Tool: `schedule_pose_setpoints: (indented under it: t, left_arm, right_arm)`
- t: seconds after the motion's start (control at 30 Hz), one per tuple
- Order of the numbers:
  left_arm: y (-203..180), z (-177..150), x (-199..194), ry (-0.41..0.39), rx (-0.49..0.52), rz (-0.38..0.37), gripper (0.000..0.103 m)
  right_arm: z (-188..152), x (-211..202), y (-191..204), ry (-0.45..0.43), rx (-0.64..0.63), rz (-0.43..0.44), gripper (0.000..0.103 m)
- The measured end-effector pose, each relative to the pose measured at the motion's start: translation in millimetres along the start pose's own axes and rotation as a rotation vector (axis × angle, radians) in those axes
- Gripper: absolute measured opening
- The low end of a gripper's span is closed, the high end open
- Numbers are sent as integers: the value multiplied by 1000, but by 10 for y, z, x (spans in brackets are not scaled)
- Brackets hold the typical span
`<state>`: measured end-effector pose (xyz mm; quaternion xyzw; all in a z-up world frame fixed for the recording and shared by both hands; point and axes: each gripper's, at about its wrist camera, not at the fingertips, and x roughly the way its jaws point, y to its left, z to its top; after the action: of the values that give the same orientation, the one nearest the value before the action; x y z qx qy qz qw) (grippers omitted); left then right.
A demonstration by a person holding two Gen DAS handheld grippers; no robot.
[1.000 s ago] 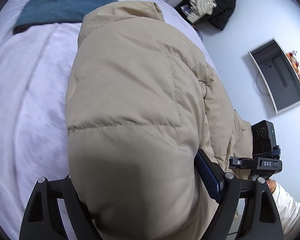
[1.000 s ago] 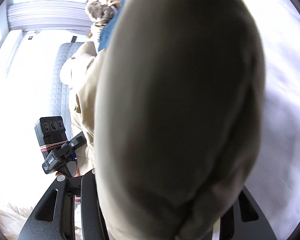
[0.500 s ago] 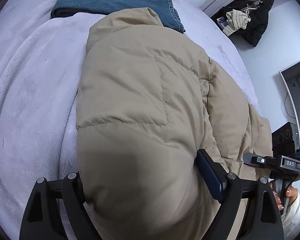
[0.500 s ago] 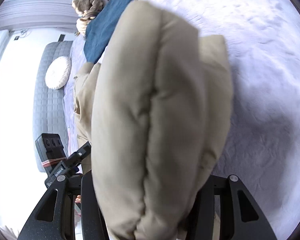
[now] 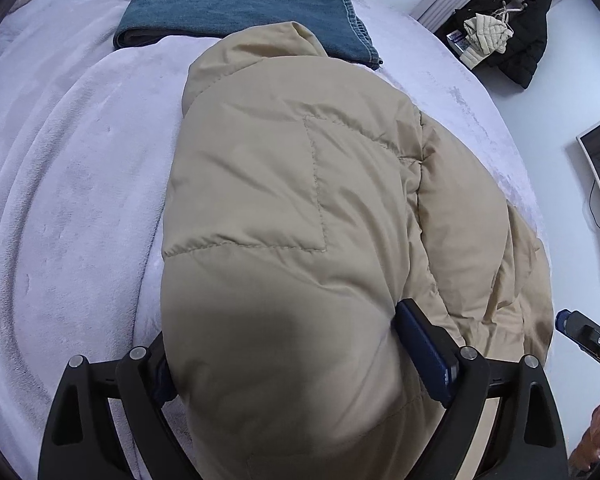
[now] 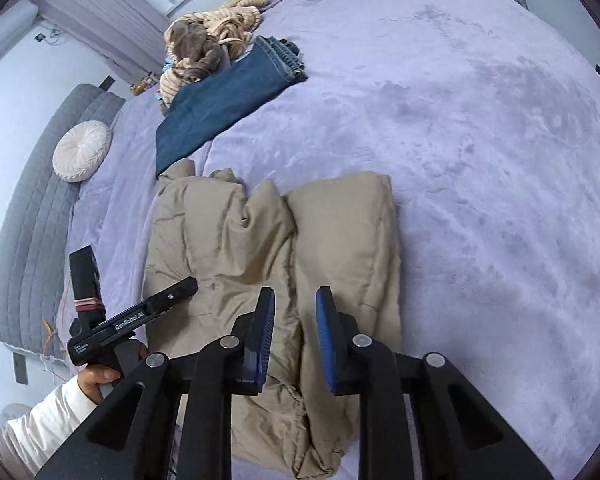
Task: Fold large clothes
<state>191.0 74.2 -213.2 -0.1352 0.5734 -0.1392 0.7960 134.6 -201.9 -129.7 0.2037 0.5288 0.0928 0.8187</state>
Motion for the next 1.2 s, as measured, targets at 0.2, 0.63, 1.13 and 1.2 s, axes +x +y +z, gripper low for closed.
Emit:
schedule_pose_setpoints:
  t: [0.2, 0.63, 1.13, 1.2]
  left_arm:
    - [-79, -11, 6, -13, 14, 49, 98]
    - [-171, -53, 33, -5, 38, 123, 99]
    - [-177, -456, -591, -16, 94, 246, 103]
    - [-177, -534, -653, -18, 102, 263, 103]
  right_arm:
    - [-45, 464, 404, 71, -53, -41, 23]
    - [-233, 959, 194, 143, -42, -123, 14]
    - [-429, 537, 318, 117, -4, -123, 15]
    - [-484, 440, 335, 112, -3, -123, 15]
